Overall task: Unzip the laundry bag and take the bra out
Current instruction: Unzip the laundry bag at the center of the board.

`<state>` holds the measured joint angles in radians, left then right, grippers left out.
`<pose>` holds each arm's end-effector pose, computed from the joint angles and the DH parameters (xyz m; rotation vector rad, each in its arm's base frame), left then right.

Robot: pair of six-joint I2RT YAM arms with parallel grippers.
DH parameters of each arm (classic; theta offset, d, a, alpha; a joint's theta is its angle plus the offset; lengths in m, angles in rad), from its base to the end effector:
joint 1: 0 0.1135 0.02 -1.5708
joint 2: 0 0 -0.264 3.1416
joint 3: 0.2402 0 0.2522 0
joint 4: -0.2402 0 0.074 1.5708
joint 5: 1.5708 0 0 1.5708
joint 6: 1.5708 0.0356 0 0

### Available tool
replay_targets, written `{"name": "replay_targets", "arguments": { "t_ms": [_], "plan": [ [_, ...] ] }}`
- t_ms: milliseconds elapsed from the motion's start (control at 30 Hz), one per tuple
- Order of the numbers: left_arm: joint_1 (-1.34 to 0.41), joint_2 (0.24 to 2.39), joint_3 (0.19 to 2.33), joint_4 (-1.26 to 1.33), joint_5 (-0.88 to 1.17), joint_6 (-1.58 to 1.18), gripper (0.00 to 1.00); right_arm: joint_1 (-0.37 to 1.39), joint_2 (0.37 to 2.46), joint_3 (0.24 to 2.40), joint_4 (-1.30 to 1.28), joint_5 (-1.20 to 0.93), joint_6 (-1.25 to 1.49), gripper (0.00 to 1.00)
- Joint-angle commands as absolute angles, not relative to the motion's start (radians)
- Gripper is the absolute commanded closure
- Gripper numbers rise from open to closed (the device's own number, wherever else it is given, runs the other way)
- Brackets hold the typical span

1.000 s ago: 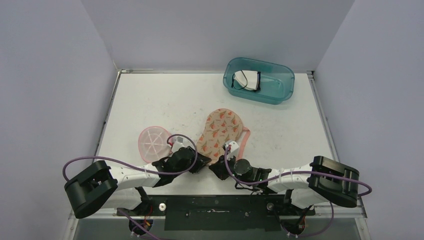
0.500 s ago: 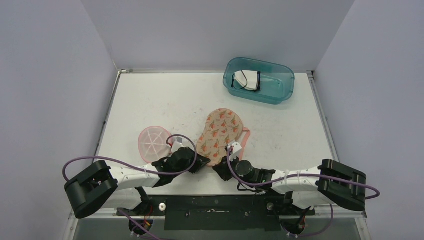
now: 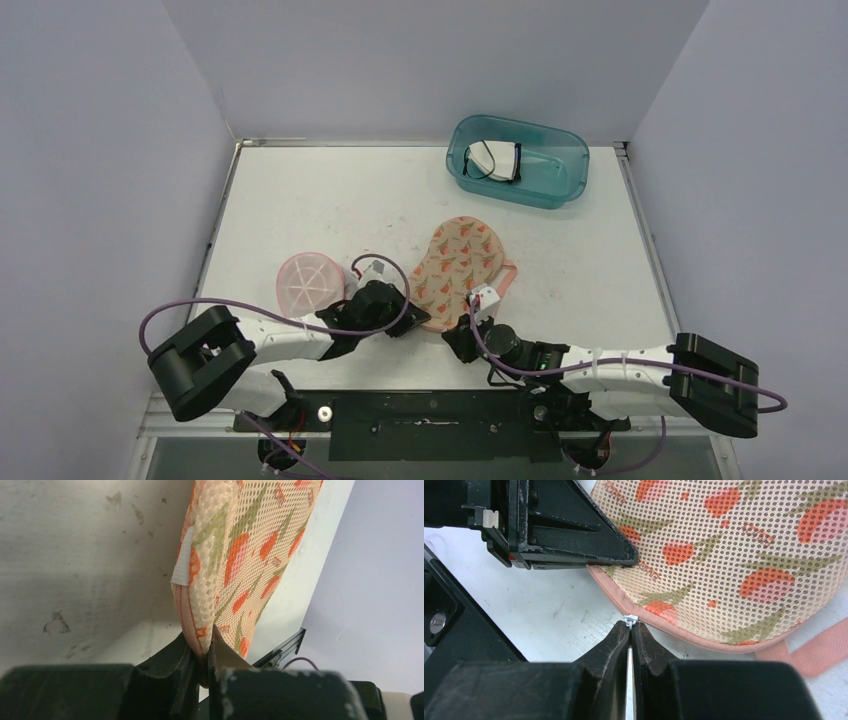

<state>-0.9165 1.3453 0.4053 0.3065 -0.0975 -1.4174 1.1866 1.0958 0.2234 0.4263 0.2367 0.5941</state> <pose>0.1501 -0.1900 0.1436 -0.6708 2.3761 -1.1017 0.0830 0.1829 0.1524 -0.4658 2.0688 0.8777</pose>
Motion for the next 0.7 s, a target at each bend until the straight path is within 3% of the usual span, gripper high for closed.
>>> {"name": "replay_targets", "arguments": {
  "t_ms": [0,233,267,333,467,533,667],
  "plan": [
    [-0.864,1.407,0.462,0.311,-0.043,-1.274,1.0,1.195,1.044,0.208,0.384,0.29,0.577,0.95],
    [-0.792,1.487,0.532,0.311,0.048,-1.203,1.0,1.194,1.026,0.19,0.371,0.311,0.587,0.95],
    [-0.787,1.492,0.541,0.307,0.052,-1.198,0.97,1.194,1.032,0.187,0.381,0.312,0.59,0.95],
    [-0.784,1.496,0.545,0.311,0.063,-1.198,0.85,1.194,1.05,0.185,0.404,0.313,0.597,0.95],
    [-0.786,1.459,0.505,0.32,0.077,-1.236,0.44,1.195,1.087,0.195,0.458,0.302,0.603,0.95],
    [-0.792,1.419,0.467,0.294,0.079,-1.271,0.29,1.195,1.101,0.216,0.457,0.288,0.598,0.95],
    [-0.824,1.3,0.401,0.214,0.048,-1.332,0.15,1.197,1.113,0.243,0.464,0.262,0.585,0.95]
  ]
}}
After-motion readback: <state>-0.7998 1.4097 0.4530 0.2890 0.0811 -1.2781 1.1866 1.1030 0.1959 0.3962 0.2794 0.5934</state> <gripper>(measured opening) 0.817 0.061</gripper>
